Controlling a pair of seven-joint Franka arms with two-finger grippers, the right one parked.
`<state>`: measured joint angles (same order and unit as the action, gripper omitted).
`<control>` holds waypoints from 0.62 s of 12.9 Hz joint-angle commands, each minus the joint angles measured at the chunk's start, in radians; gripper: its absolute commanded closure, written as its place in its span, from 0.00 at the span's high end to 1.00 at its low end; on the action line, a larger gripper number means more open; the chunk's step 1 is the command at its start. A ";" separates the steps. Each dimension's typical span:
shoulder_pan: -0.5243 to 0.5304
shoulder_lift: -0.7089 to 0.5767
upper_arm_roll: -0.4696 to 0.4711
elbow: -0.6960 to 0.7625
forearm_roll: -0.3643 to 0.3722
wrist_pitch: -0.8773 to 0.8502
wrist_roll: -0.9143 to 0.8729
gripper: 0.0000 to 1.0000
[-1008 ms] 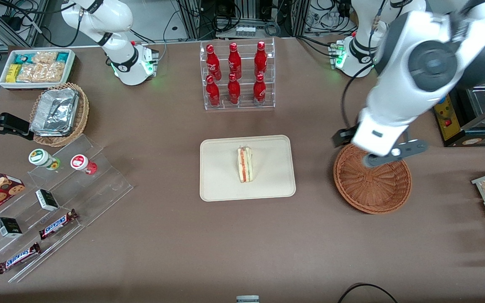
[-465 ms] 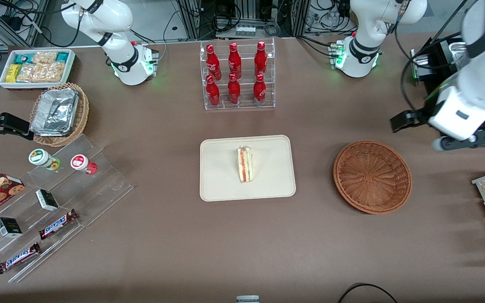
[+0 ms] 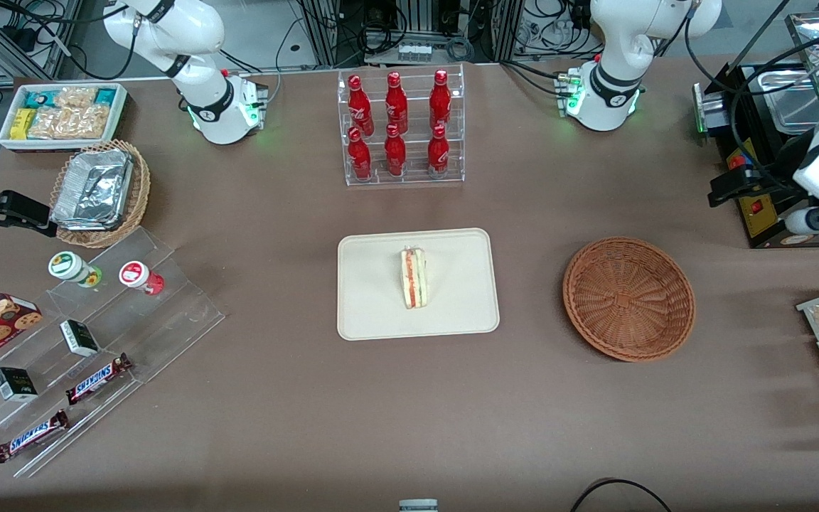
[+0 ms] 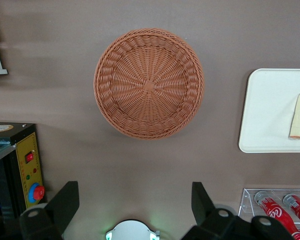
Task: Place sandwich from basket to tray
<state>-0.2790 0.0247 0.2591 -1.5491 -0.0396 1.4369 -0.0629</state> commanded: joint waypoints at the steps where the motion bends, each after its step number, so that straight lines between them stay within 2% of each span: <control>1: 0.058 -0.046 -0.059 -0.046 0.017 0.028 0.070 0.99; 4: 0.150 -0.042 -0.174 -0.034 0.037 0.033 0.071 0.99; 8: 0.225 -0.034 -0.277 -0.011 0.049 0.033 0.072 0.99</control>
<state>-0.1013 0.0058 0.0335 -1.5621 -0.0148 1.4634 -0.0065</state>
